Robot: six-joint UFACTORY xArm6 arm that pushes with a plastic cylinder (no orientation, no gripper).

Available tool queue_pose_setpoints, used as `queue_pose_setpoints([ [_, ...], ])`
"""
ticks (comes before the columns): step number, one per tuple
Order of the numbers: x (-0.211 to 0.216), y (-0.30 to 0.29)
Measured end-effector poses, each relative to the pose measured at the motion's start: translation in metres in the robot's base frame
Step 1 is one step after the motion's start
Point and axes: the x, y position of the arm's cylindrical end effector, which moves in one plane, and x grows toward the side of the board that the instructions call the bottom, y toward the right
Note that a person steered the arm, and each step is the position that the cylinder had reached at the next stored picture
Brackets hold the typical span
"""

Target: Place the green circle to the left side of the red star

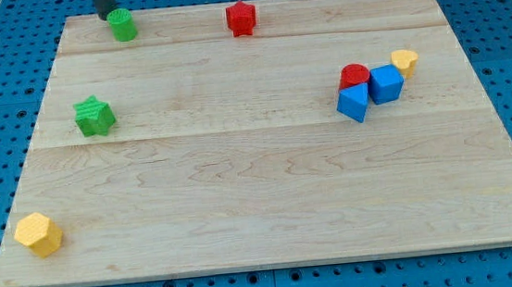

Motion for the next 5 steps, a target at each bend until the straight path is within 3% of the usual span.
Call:
queue_pose_setpoints([
  [1,0.001,0.006],
  [2,0.010,-0.023],
  [5,0.067,0.047],
])
